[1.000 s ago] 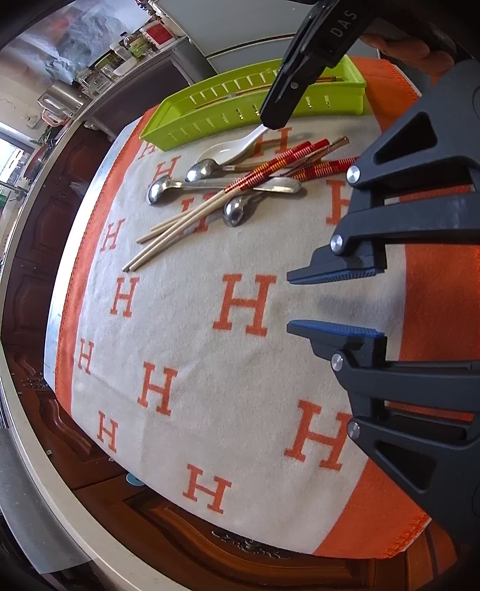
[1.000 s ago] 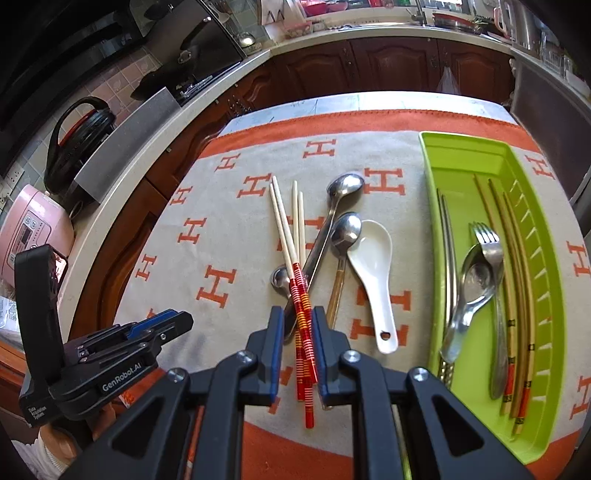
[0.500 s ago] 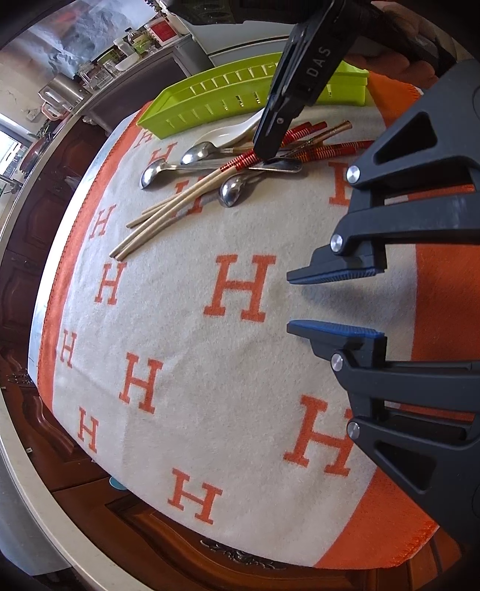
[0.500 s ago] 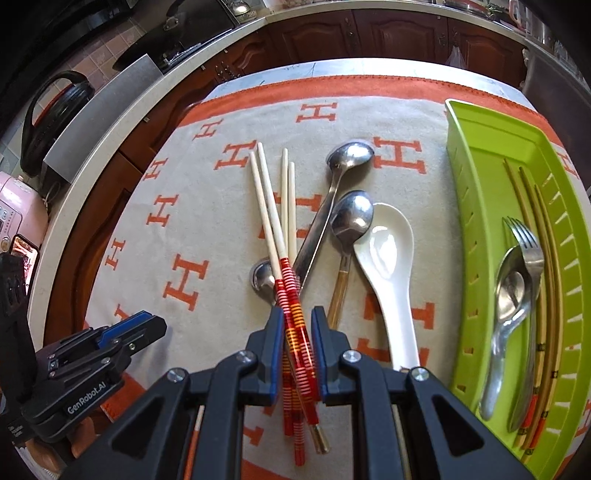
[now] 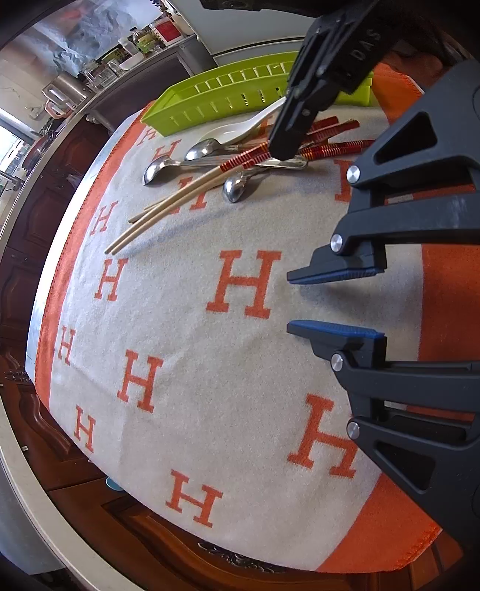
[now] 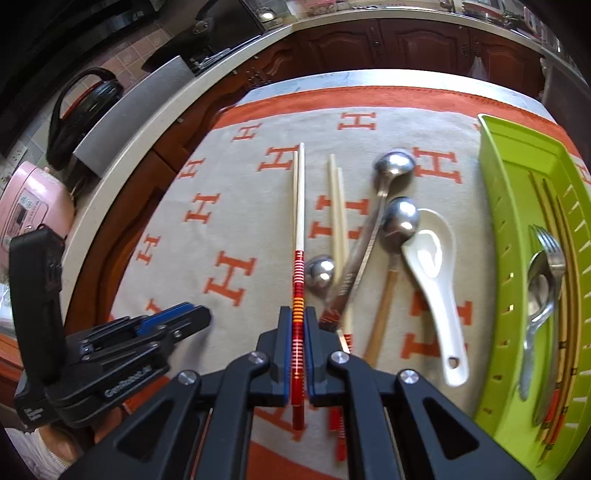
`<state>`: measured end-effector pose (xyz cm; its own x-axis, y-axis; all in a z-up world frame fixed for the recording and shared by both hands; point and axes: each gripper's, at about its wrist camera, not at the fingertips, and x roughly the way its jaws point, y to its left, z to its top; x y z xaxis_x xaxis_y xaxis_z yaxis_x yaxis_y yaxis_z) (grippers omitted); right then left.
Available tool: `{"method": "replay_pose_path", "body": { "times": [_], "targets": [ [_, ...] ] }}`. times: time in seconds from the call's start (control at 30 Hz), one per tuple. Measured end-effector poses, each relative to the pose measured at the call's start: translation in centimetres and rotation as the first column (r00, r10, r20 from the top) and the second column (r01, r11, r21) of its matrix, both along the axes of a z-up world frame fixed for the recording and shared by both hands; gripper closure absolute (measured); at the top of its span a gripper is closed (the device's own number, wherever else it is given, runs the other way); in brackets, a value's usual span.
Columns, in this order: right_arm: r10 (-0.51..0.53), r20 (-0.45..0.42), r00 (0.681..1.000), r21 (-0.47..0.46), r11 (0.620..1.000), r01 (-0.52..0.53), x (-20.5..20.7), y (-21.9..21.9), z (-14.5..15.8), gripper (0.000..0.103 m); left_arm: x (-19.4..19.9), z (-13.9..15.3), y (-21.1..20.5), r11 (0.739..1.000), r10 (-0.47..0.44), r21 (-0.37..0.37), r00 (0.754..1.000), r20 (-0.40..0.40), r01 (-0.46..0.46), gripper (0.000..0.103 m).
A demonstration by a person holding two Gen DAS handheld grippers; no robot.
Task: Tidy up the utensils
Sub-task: 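Close the right tool on a red-banded chopstick and lift it, then carry the red-banded chopstick over the green tray with the right tool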
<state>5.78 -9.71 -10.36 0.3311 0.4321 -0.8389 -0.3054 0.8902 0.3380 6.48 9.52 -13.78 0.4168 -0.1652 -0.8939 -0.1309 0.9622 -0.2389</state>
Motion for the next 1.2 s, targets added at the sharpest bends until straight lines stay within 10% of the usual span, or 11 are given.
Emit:
{"method": "replay_pose_path", "body": {
  "times": [1.2],
  "targets": [
    [-0.168, 0.121, 0.978, 0.133, 0.979, 0.152, -4.5, -7.0, 4.0, 0.098, -2.0, 2.5, -4.6, 0.994, -0.076, 0.078, 0.997, 0.029, 0.073, 0.086]
  ]
}}
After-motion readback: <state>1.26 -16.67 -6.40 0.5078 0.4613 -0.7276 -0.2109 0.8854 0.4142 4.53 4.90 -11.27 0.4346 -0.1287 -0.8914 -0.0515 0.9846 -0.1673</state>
